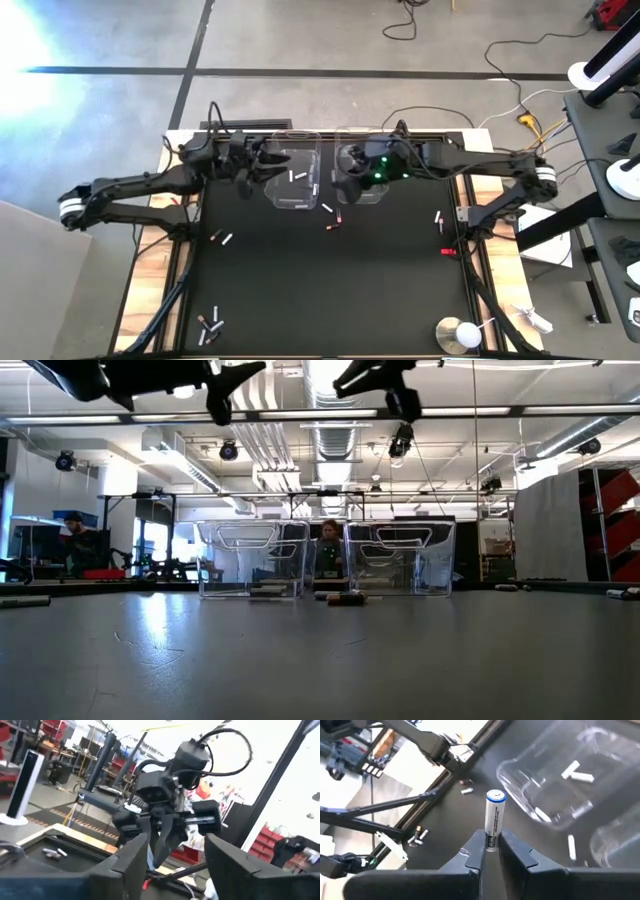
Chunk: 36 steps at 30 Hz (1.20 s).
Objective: Sort batteries
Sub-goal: Put the white battery into the left transparent bin
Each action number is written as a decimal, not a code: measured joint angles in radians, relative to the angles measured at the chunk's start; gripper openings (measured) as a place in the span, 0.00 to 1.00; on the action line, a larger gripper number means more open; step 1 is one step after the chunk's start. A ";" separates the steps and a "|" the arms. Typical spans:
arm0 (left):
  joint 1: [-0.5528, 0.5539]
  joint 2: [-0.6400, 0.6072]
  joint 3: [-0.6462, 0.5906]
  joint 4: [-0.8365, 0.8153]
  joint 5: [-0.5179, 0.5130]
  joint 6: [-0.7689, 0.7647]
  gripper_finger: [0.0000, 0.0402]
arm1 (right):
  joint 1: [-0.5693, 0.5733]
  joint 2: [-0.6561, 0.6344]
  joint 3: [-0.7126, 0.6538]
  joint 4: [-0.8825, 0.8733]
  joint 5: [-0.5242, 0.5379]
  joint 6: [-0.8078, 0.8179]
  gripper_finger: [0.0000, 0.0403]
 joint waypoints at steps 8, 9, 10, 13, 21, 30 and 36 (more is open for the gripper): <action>0.000 0.112 0.031 0.010 0.051 -0.047 0.52 | 0.000 0.128 0.146 0.005 -0.011 -0.124 0.08; 0.000 0.125 0.040 0.010 0.058 -0.048 0.52 | -0.002 0.137 0.160 0.005 -0.022 -0.124 0.08; 0.000 0.138 0.050 0.008 0.070 -0.047 0.52 | -0.002 0.144 0.173 0.007 -0.026 -0.124 0.08; 0.000 0.178 0.082 0.011 0.093 -0.036 0.52 | -0.005 0.164 0.195 0.011 -0.027 -0.122 0.08; 0.000 0.264 0.140 0.010 0.156 -0.018 0.51 | -0.007 0.181 0.214 0.019 -0.025 -0.097 0.08; 0.000 0.292 0.151 0.049 0.155 -0.018 0.44 | -0.007 0.180 0.222 0.033 -0.019 -0.095 0.08; 0.000 0.291 0.151 0.050 0.154 -0.018 0.23 | -0.007 0.184 0.222 0.033 -0.019 -0.094 0.08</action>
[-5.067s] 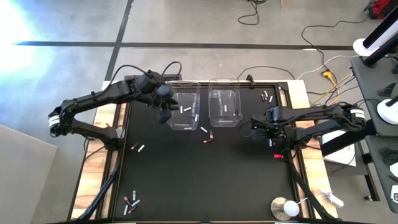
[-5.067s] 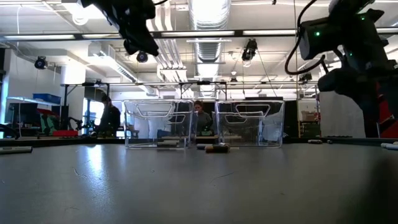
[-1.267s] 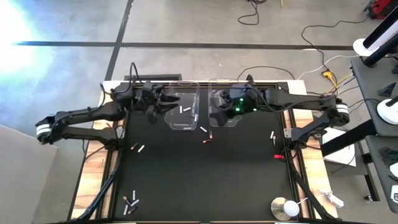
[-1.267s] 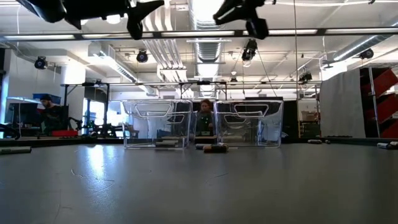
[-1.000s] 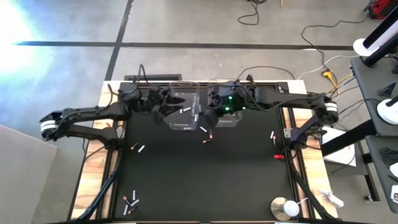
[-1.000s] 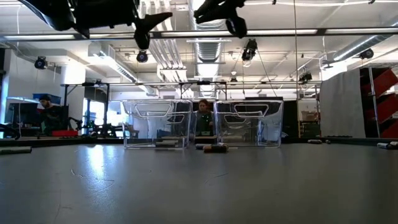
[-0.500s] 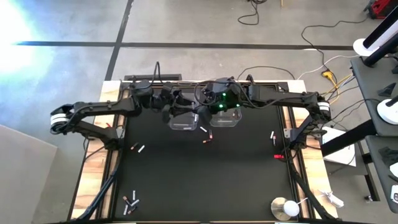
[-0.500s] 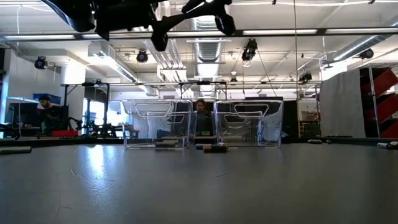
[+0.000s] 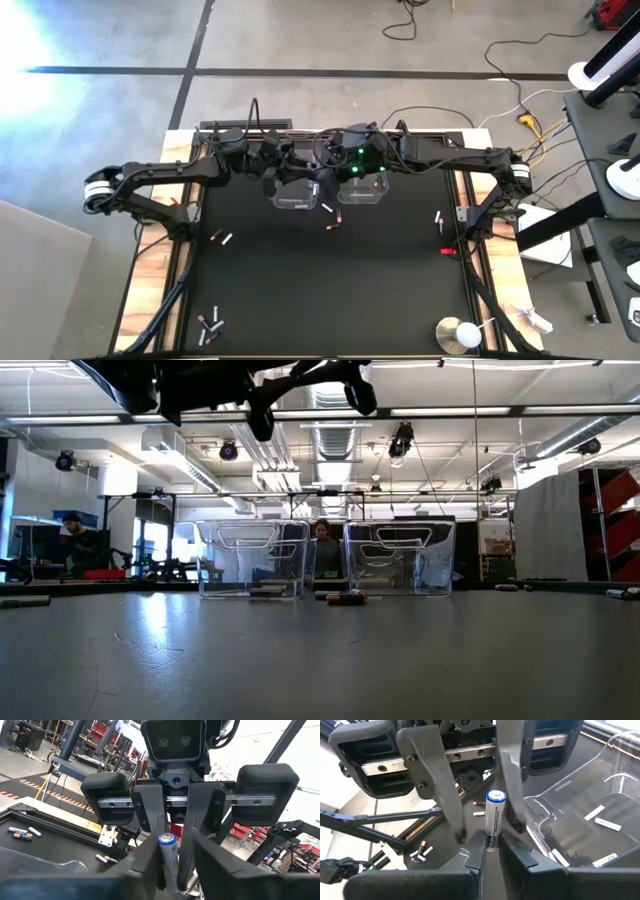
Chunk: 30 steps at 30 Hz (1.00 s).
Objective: Sort batteries
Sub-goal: Put the white battery into the left transparent bin
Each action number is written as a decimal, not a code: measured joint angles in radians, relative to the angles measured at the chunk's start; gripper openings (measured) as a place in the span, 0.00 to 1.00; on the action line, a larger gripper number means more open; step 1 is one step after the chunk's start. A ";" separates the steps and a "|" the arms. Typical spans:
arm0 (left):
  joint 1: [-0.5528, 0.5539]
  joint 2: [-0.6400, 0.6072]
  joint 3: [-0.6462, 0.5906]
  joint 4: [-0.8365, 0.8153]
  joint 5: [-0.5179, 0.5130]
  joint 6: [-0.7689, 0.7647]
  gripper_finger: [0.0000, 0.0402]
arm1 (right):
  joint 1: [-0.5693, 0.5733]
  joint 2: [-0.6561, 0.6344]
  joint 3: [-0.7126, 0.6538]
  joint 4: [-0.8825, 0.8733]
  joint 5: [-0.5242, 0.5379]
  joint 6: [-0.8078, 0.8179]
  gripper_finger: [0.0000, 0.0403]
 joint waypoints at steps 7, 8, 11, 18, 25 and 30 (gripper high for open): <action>0.000 0.004 0.000 -0.003 -0.001 -0.011 0.04 | 0.000 0.001 0.000 -0.002 0.001 0.004 0.08; 0.000 0.002 0.000 -0.005 -0.002 -0.011 0.04 | 0.000 0.001 0.000 -0.001 0.001 0.006 0.08; 0.000 0.000 0.000 -0.010 -0.005 -0.010 0.05 | 0.000 0.000 0.000 0.000 0.001 0.008 0.10; 0.017 -0.009 -0.001 -0.086 -0.002 0.001 0.04 | 0.000 -0.027 -0.002 -0.066 -0.001 0.017 0.28; 0.069 -0.039 0.028 -0.408 -0.056 0.122 0.04 | 0.037 -0.059 -0.002 -0.318 -0.029 0.068 0.40; 0.075 0.015 0.171 -0.920 -0.299 0.378 0.04 | 0.062 -0.063 -0.002 -0.404 -0.025 0.068 0.43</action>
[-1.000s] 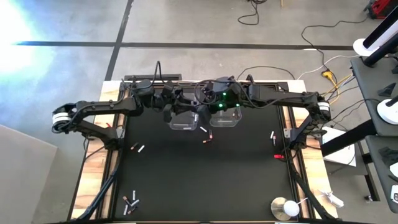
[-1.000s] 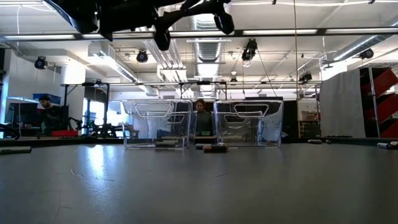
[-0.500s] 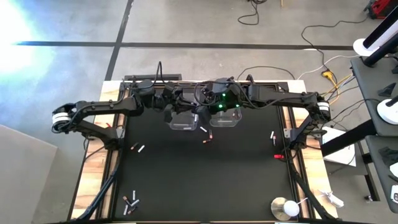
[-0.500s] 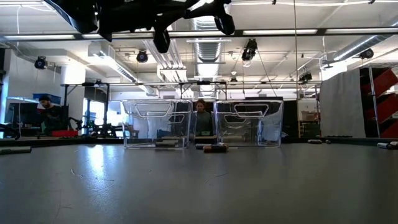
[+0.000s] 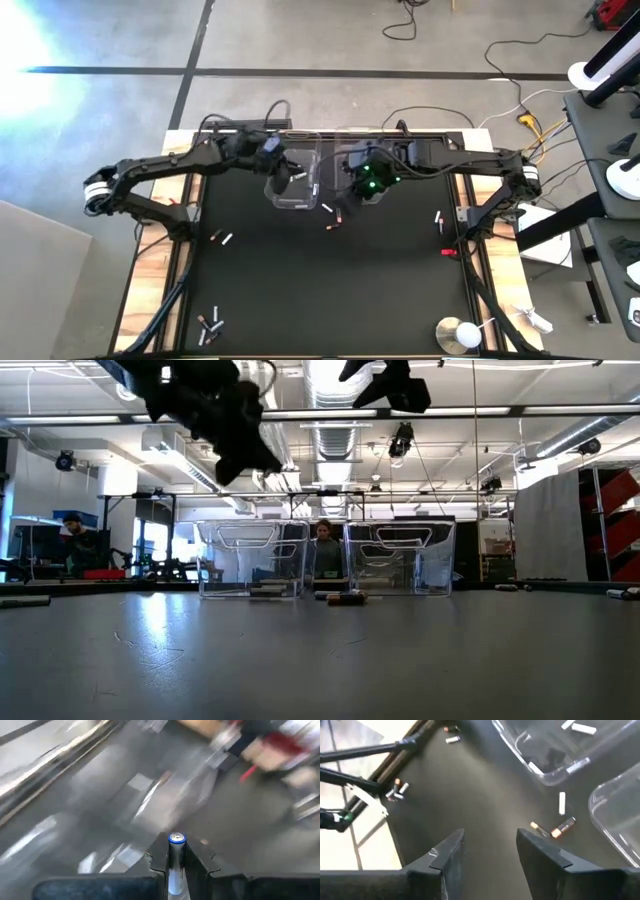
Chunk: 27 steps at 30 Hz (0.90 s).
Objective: Sort batteries
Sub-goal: Put the white battery into the left transparent bin
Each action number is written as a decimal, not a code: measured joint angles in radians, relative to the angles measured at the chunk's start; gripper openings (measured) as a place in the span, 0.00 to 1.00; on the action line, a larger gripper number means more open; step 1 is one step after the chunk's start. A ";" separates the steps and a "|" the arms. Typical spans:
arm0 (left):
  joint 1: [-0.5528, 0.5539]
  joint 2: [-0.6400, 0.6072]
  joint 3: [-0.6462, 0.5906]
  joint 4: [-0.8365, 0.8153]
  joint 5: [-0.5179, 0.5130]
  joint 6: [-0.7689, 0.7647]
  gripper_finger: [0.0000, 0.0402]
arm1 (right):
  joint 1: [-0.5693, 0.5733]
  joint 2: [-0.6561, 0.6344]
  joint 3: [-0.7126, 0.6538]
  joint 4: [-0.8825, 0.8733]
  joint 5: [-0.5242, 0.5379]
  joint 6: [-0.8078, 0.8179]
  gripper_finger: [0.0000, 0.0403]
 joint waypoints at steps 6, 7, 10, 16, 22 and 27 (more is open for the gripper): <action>0.001 0.164 0.182 -0.246 -0.153 0.179 0.04 | 0.006 0.003 0.000 0.004 0.000 0.011 0.42; 0.001 0.199 0.205 -0.271 -0.154 0.195 0.04 | 0.010 0.003 0.000 0.004 0.001 0.018 0.41; 0.002 0.299 0.270 -0.356 -0.155 0.239 0.04 | 0.021 0.003 0.000 -0.005 0.000 0.020 0.39; 0.011 0.430 0.333 -0.423 -0.155 0.277 0.04 | 0.046 -0.002 0.000 -0.044 0.000 0.021 0.36; 0.026 0.495 0.335 -0.423 -0.155 0.278 0.05 | 0.069 -0.002 0.000 -0.047 0.000 0.034 0.32; 0.038 0.535 0.335 -0.377 -0.155 0.274 0.05 | 0.070 -0.002 -0.001 -0.043 0.000 0.036 0.30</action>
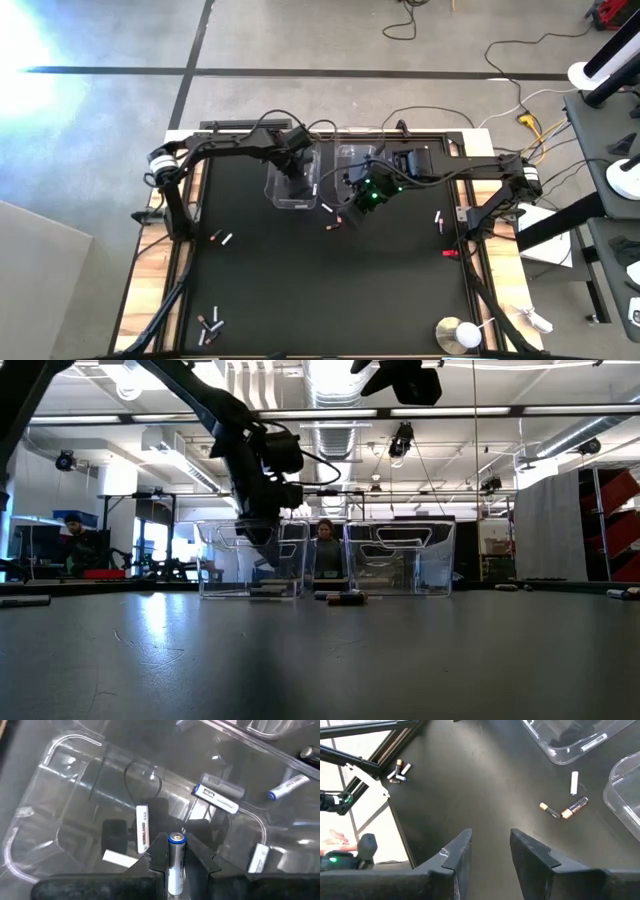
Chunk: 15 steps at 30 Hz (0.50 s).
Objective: Sort batteries
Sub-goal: Put the white battery into the left transparent bin
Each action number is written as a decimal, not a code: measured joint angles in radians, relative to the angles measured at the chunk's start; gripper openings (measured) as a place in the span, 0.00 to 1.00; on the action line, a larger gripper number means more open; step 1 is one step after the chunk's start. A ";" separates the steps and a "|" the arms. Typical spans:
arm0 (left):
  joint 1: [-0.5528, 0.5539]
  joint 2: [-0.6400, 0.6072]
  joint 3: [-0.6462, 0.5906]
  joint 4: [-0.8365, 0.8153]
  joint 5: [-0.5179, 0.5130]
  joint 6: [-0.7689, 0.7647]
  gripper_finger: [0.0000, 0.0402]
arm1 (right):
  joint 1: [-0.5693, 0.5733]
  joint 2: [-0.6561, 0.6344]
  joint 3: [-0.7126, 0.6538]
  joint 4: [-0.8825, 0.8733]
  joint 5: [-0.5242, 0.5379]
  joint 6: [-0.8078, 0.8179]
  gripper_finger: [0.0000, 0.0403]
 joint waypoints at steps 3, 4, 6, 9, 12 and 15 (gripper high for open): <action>0.000 0.021 0.000 0.021 0.000 0.000 0.05 | 0.000 0.000 0.000 0.007 0.001 0.001 0.29; 0.000 0.028 0.000 0.028 0.001 0.000 0.05 | 0.000 0.000 0.000 0.006 0.002 0.001 0.29; 0.000 0.043 0.000 0.030 0.001 0.000 0.05 | 0.000 0.000 0.000 0.007 0.002 0.001 0.29; 0.000 0.074 0.000 0.031 0.001 0.000 0.05 | 0.000 0.000 0.000 0.007 0.002 0.001 0.28; 0.000 0.106 0.000 0.036 0.001 0.000 0.05 | 0.000 0.000 0.000 0.010 0.002 0.011 0.27; 0.000 0.118 0.000 0.040 0.001 0.000 0.05 | 0.000 0.001 0.000 0.010 0.011 0.028 0.26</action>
